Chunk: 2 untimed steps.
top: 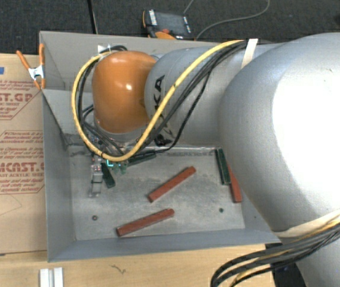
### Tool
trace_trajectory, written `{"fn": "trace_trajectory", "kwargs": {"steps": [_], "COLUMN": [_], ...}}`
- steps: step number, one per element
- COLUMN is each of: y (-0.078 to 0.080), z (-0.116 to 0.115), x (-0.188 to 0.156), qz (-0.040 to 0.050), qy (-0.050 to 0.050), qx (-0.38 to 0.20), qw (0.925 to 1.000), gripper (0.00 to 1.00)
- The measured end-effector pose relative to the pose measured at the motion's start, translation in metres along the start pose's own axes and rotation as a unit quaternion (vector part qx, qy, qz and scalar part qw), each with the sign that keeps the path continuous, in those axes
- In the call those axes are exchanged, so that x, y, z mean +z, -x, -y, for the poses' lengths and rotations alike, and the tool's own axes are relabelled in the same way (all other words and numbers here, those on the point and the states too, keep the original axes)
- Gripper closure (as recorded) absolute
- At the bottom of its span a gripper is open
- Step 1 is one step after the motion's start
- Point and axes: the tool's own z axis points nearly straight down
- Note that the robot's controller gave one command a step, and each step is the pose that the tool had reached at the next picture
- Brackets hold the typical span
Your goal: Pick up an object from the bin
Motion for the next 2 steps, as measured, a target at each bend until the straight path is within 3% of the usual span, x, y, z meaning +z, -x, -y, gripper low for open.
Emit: {"fn": "trace_trajectory", "kwargs": {"steps": [1,2], "y": [-0.008,-0.066], "z": [0.022,0.117], "x": [0.033,0.027], "qz": [0.0023,0.0012], "qy": [0.0,-0.001], "qx": [-0.136,-0.058], "qw": [0.9907,0.9983], "gripper": [0.0,0.0]}}
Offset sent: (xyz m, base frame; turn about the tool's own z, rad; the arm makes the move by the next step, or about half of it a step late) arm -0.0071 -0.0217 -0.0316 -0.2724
